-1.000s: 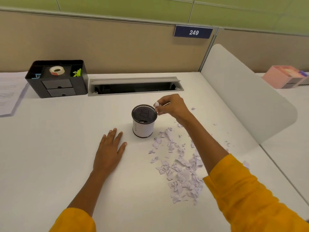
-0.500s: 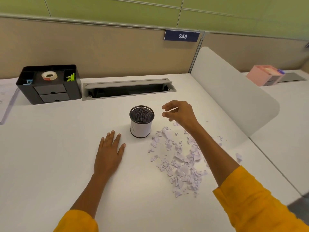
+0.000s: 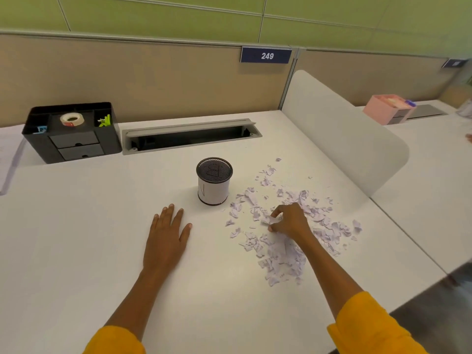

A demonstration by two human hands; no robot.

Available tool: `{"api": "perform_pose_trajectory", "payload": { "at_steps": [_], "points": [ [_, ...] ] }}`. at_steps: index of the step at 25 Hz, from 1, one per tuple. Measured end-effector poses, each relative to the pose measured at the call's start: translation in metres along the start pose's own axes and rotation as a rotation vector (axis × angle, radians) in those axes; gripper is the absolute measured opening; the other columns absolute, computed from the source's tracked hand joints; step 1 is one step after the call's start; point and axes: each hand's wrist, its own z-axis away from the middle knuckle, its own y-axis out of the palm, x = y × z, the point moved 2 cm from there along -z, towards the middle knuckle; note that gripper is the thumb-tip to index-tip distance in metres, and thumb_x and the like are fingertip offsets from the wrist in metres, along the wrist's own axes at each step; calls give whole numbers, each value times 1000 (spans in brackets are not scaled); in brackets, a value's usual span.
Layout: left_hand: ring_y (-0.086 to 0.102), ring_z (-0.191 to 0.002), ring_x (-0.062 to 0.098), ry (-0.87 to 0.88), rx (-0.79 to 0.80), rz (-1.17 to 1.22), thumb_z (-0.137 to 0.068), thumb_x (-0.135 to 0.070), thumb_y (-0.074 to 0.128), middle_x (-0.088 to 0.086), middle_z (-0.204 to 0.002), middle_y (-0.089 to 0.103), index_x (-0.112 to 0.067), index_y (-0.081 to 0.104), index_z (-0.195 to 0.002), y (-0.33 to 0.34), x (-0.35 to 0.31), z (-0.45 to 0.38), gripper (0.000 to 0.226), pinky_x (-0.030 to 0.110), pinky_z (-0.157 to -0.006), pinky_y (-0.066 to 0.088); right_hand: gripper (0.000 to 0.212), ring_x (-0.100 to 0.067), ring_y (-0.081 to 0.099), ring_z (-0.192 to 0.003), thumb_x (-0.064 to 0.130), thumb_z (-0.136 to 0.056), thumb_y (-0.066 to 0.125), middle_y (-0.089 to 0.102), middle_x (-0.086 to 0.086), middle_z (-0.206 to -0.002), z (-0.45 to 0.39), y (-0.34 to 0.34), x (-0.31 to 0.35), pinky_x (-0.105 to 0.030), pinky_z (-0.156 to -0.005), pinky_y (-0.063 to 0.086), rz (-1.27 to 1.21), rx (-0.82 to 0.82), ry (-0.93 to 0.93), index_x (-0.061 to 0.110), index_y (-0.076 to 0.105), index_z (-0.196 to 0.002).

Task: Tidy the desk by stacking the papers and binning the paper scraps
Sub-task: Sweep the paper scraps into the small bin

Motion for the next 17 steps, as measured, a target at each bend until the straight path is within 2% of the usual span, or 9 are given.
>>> {"api": "perform_pose_trajectory", "payload": {
  "at_steps": [2,5,7,9,12,17],
  "points": [
    [33,-137,28,2,0,-9,-87,-52,15,15,-146,38,-8,48,-135,0,2,2,73,37,-115,15,17,-16,57,-68,6,-70,77,67,-13,-94,0,-2,2,-17,-51,41,-72,-16,-5,10,69,-84],
    [35,-136,28,-1,6,-9,-87,-52,16,14,-145,40,-9,50,-134,-1,3,0,72,38,-115,17,11,-16,59,-54,-4,-74,72,65,-7,-74,3,-10,8,-29,-61,56,-230,-23,-2,6,69,-77],
    [37,-135,29,1,4,-11,-88,-51,17,15,-144,41,-9,51,-133,0,3,-1,70,37,-114,17,6,-16,62,-54,-1,-75,75,68,-8,-72,3,-19,18,-29,-65,58,-337,-66,-44,3,71,-77],
    [39,-133,29,-4,14,-17,-89,-50,19,15,-143,42,-9,52,-132,0,4,-1,68,35,-113,14,8,-19,65,-57,5,-73,78,71,-10,-73,2,-29,35,-27,-64,59,-462,-94,-87,2,72,-78],
    [41,-132,30,-2,26,-15,-90,-49,22,16,-141,45,-8,54,-130,0,4,1,65,34,-112,13,13,-23,70,-66,8,-71,81,73,-13,-80,-2,-43,71,-32,-69,60,-610,-108,-157,4,72,-80],
    [51,-123,32,-14,53,-14,-90,-45,29,17,-133,53,-7,60,-122,-5,2,0,59,33,-107,16,16,-20,68,-67,14,-76,77,70,-9,-83,-19,-46,138,-31,-75,59,-549,-89,-254,6,71,-88]
  ]
}}
